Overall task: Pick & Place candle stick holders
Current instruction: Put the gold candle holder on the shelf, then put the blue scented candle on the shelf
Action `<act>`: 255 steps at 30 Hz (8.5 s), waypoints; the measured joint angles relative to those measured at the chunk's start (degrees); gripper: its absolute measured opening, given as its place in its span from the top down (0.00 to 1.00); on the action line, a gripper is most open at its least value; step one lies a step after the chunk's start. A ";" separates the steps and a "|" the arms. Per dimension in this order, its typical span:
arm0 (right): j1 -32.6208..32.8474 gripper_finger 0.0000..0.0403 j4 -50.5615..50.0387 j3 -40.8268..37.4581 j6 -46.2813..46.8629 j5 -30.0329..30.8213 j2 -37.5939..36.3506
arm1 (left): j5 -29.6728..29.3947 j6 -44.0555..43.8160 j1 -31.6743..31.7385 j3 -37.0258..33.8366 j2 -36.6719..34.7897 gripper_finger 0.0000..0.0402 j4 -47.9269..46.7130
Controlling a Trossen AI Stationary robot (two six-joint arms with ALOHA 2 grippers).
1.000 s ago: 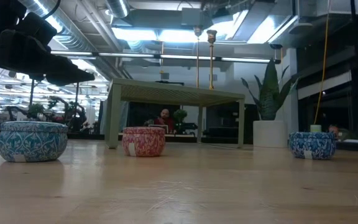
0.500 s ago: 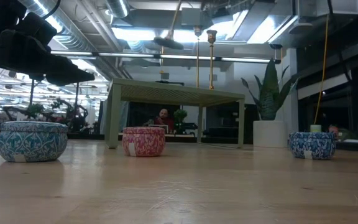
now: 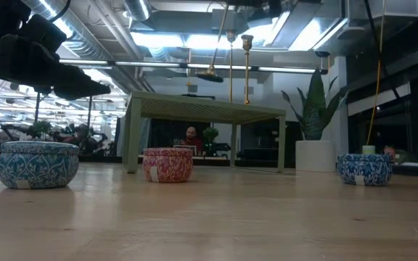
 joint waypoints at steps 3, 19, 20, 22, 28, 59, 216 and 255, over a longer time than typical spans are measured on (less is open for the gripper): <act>-0.79 0.96 0.11 0.00 0.49 -0.01 1.84 | 0.00 0.00 -0.01 0.01 0.00 0.00 0.00; -5.55 0.96 -0.70 0.00 3.66 0.66 6.84 | 0.00 0.00 0.00 0.00 0.00 0.00 0.00; -5.82 0.96 -1.40 0.00 3.67 0.66 6.84 | 0.00 0.00 -0.02 0.00 0.00 0.00 0.00; -6.09 0.96 -2.37 0.00 3.91 0.83 6.84 | 0.00 0.00 0.00 0.00 0.00 0.00 0.00; -6.22 0.96 -3.06 0.07 4.74 1.53 6.77 | 0.00 0.00 -0.01 0.02 0.00 0.00 0.00; -6.05 0.63 -2.25 0.02 5.30 -6.47 6.88 | 0.00 0.00 0.00 0.02 0.00 0.00 0.02; 19.03 0.03 -47.01 -22.95 24.23 -20.61 -2.08 | 0.00 0.00 -0.02 0.02 0.00 0.00 0.02; 19.03 0.03 -46.99 -22.95 24.21 -20.59 -2.08 | 0.00 0.00 -0.02 0.02 -0.02 0.00 0.02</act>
